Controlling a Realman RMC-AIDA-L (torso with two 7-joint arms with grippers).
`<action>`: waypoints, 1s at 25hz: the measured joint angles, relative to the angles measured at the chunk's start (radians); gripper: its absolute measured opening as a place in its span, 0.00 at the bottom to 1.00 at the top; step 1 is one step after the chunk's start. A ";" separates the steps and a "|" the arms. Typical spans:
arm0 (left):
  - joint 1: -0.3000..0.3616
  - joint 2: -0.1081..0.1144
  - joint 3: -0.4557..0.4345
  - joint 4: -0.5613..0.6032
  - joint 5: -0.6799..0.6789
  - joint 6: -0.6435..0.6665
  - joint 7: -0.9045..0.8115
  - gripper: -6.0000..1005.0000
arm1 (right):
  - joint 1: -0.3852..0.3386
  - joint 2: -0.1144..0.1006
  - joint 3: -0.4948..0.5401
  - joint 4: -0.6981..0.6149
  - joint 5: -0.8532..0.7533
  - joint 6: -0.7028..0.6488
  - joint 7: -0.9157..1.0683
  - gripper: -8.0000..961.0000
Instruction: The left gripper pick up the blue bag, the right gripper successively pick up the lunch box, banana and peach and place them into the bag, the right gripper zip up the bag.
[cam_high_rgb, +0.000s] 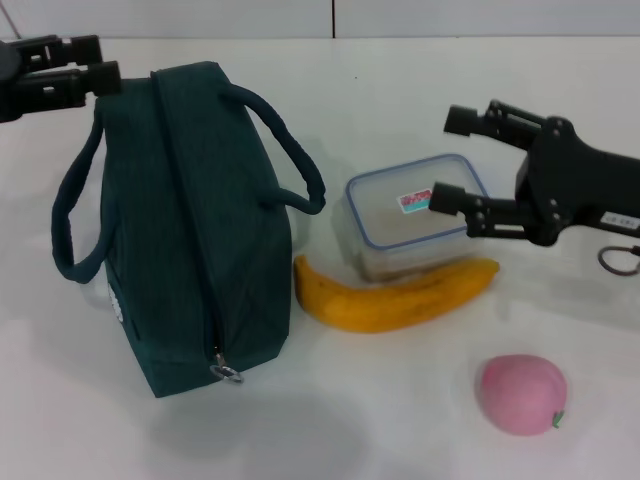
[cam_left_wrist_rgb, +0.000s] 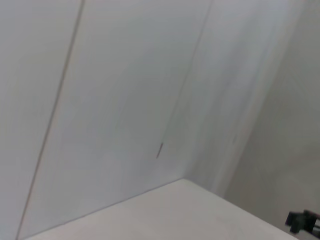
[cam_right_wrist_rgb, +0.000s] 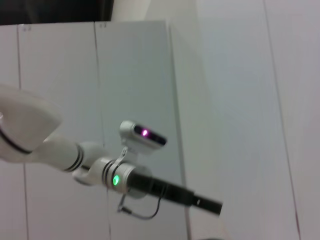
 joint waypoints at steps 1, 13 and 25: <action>0.005 -0.001 0.000 -0.005 0.008 -0.002 -0.008 0.81 | 0.006 0.006 0.011 0.003 0.000 0.001 -0.004 0.89; 0.053 -0.010 0.000 -0.070 0.048 -0.003 -0.094 0.81 | 0.076 0.042 0.017 -0.001 -0.027 0.080 -0.063 0.89; 0.031 -0.010 0.000 -0.064 0.127 -0.004 -0.200 0.81 | 0.121 0.060 0.019 -0.003 -0.027 0.141 -0.065 0.88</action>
